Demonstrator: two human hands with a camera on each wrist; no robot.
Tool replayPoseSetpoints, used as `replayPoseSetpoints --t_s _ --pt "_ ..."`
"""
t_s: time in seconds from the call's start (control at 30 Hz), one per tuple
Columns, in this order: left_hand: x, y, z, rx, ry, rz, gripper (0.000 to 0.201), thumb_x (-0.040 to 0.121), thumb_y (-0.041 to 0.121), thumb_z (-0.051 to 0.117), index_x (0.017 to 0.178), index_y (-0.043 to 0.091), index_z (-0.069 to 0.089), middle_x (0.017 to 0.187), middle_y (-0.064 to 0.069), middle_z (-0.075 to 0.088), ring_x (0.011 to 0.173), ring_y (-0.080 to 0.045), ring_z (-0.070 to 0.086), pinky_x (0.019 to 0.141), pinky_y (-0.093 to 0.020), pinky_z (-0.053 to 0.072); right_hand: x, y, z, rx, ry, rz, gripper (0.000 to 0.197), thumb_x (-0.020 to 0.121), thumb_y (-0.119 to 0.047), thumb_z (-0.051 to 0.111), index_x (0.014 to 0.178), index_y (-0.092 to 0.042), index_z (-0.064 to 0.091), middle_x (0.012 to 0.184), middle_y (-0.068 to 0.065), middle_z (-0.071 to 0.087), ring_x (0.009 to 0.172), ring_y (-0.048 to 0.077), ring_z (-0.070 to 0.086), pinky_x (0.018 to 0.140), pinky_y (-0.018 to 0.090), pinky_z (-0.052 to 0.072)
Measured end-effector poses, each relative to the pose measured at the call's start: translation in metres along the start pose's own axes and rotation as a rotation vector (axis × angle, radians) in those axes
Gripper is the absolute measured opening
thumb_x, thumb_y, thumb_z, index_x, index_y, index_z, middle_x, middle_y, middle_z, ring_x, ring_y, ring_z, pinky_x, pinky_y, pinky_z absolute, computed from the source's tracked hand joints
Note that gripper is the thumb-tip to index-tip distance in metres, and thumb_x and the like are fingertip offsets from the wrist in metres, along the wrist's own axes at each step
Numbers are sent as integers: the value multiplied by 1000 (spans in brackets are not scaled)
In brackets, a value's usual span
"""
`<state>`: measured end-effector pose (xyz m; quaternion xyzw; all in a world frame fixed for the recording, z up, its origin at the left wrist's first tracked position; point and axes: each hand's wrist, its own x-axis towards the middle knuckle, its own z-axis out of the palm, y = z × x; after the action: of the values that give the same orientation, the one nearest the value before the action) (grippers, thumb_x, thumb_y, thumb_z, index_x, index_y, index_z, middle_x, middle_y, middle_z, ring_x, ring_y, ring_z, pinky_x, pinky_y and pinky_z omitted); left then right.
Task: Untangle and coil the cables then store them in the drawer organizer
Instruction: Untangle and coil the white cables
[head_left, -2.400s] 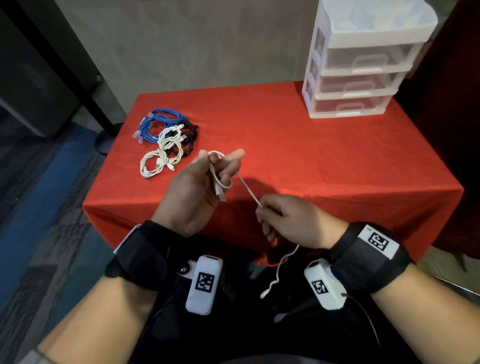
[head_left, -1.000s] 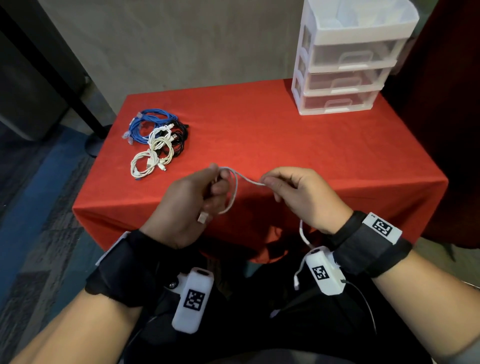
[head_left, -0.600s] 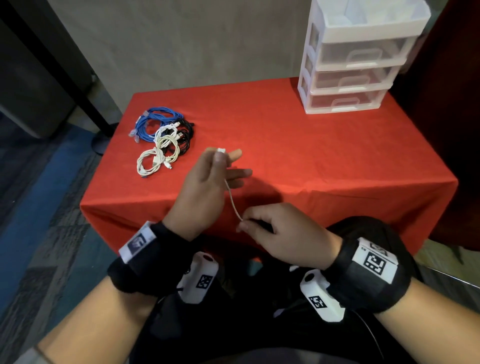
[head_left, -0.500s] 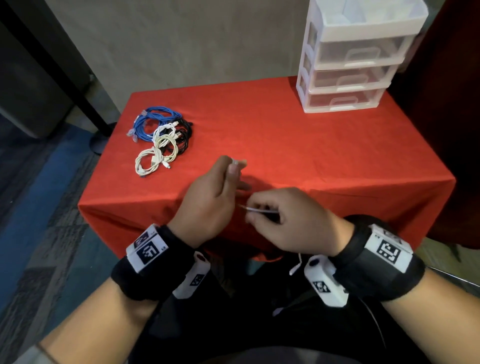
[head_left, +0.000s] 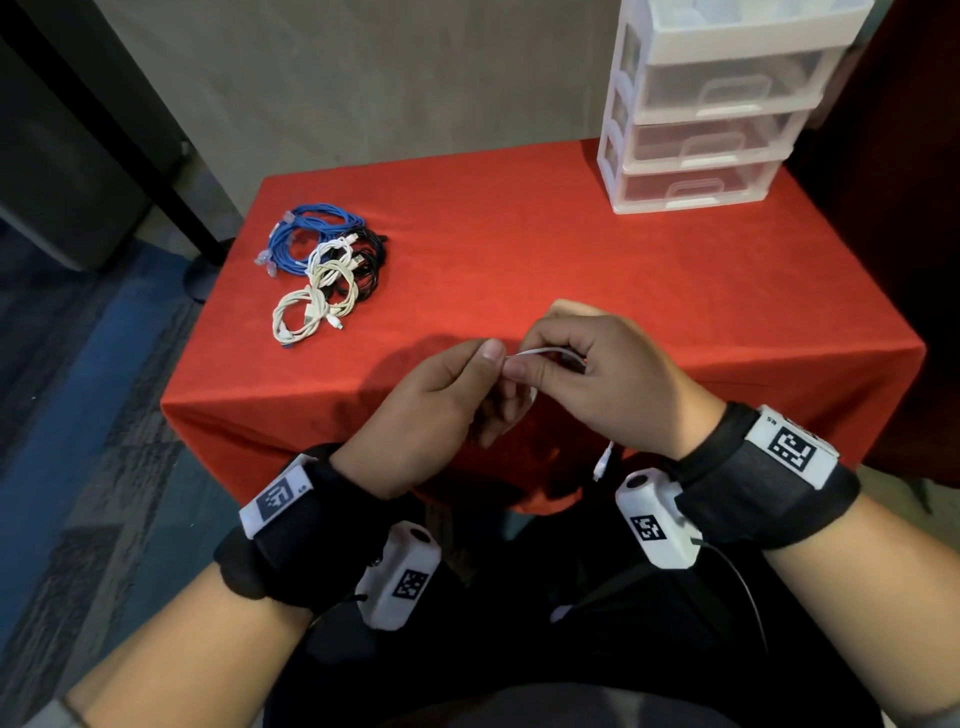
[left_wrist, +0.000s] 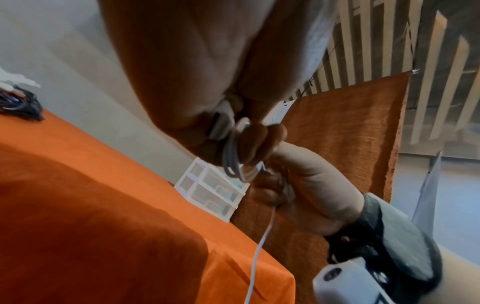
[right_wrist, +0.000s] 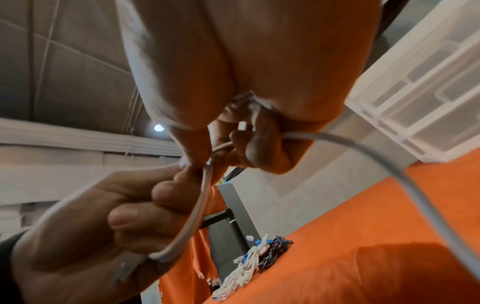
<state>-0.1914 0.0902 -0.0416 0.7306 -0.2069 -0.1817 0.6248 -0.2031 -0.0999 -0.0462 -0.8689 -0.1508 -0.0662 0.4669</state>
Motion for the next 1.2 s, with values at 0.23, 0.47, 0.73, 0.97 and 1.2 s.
replayPoseSetpoints --t_s 0.23,0.47,0.73,0.97,1.2 --pt "2 5 -10 191 -4 39 39 110 23 38 86 -4 53 68 -3 53 57 -12 45 59 -23 39 -4 -1 2 105 52 50 15 94 -35 71 86 -25 77 85 -3 63 83 12 64 80 34 50" --pt "5 -2 -6 -54 168 -45 33 110 25 37 84 13 52 71 -3 51 53 -10 37 51 -17 34 -4 12 7 127 274 39 4 94 -13 71 95 -16 71 85 1 66 79 14 61 77 32 50" --pt "10 -6 9 -167 276 -83 35 110 28 37 82 17 55 66 2 51 53 -8 39 50 -20 34 -16 -4 24 129 170 179 17 99 -33 65 96 -24 78 90 -8 73 91 6 67 87 34 51" --pt "13 -6 19 -77 373 -33 41 109 32 41 74 23 60 67 0 53 61 -13 47 60 -30 41 -15 -9 24 563 93 340 13 94 -9 68 106 -10 75 103 14 77 104 31 72 104 51 51" --pt "15 -1 18 -145 432 -34 42 110 26 40 71 15 55 56 3 50 48 -9 42 47 -20 37 -13 -11 23 614 68 364 11 96 -1 65 103 -5 73 101 19 76 89 20 68 94 39 53"
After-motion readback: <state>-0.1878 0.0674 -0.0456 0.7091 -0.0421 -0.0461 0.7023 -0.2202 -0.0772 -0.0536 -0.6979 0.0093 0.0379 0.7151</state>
